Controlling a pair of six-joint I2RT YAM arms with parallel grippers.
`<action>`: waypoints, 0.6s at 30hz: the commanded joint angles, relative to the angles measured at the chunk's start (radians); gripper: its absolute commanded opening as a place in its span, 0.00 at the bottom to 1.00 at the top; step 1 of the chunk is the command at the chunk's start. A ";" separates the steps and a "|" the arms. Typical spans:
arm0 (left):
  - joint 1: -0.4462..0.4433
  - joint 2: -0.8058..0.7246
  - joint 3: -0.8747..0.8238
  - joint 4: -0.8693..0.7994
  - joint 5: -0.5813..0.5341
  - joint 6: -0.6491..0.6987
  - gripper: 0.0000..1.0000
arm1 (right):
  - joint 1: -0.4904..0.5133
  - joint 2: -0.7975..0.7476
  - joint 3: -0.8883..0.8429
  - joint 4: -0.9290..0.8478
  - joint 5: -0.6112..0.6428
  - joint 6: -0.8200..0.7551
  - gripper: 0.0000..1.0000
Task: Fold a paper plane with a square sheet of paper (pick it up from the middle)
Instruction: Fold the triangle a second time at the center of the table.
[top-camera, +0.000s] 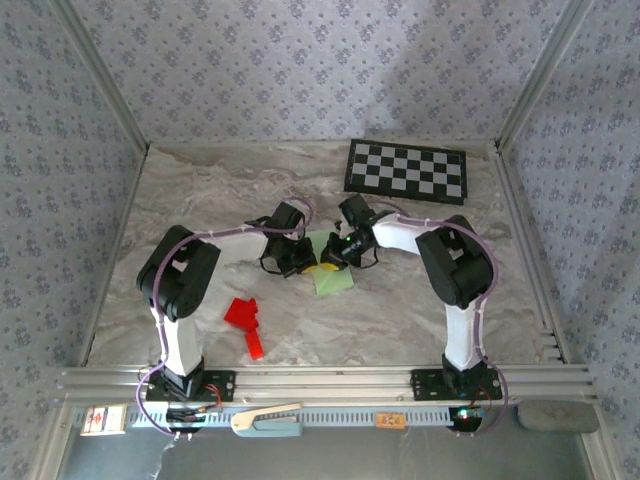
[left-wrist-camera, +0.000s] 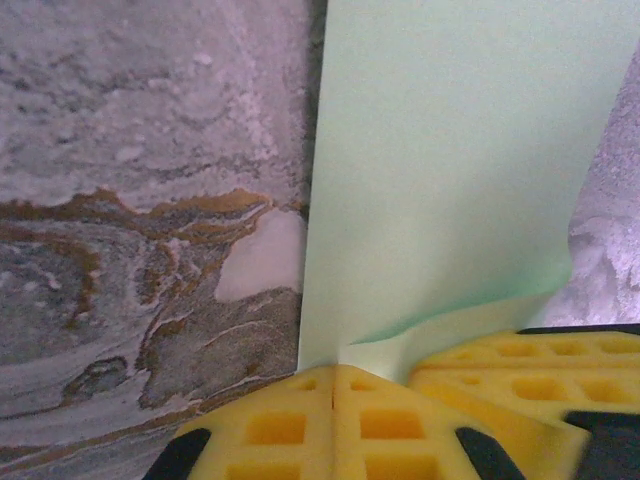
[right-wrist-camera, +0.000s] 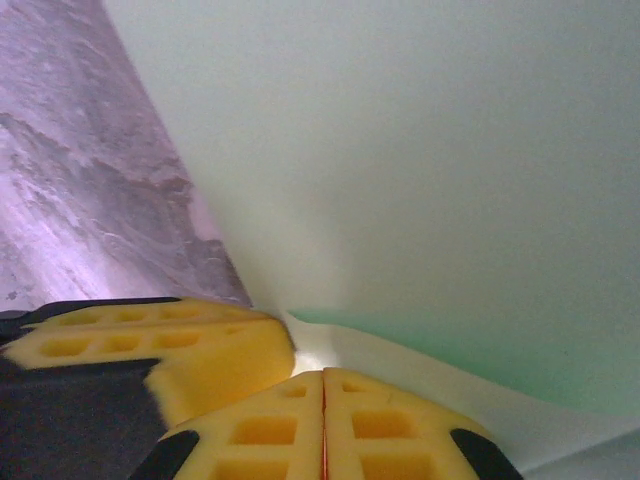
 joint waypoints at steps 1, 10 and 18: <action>-0.006 0.030 0.020 -0.073 -0.030 0.031 0.02 | -0.012 -0.082 -0.006 0.003 0.036 -0.040 0.10; -0.007 0.038 0.047 -0.078 -0.022 0.051 0.02 | -0.018 -0.076 -0.038 -0.037 0.098 -0.090 0.10; -0.007 0.047 0.069 -0.092 -0.015 0.073 0.02 | -0.014 -0.044 -0.029 -0.040 0.098 -0.099 0.10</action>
